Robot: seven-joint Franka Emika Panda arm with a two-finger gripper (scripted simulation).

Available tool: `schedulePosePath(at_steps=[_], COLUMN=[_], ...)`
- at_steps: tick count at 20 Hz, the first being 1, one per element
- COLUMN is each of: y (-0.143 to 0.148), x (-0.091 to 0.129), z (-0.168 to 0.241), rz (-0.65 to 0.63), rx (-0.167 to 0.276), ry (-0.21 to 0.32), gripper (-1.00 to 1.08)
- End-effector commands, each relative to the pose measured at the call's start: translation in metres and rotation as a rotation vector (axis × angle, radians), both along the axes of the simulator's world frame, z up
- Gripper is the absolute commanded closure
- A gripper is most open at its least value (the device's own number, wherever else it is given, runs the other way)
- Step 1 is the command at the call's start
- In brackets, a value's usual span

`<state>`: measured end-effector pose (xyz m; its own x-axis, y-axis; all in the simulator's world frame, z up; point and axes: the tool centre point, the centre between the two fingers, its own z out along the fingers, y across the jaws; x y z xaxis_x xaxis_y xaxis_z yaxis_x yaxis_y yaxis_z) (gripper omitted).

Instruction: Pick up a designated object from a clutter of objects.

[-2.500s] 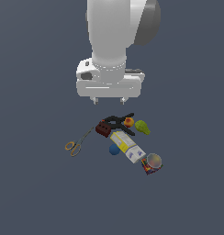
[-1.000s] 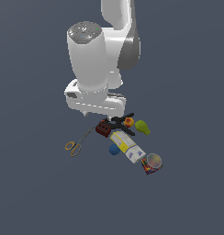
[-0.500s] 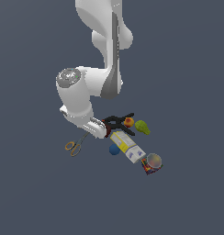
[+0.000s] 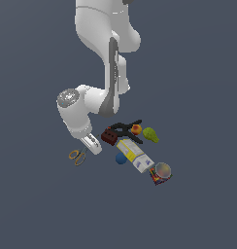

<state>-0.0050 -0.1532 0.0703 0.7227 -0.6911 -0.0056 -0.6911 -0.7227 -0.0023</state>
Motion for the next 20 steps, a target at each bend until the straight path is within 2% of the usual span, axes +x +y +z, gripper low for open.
schedulePosePath(at_steps=[1,10,20], y=[-0.005,-0.007,-0.008], x=[-0.002,-0.004,-0.005], z=[-0.008,-0.016,-0.056], rz=[-0.028,-0.039,-0.043], rx=[-0.004,-0.005,-0.005], ry=[-0.002,-0.001,-0.002], gripper=[-0.92,-0.92,-0.92])
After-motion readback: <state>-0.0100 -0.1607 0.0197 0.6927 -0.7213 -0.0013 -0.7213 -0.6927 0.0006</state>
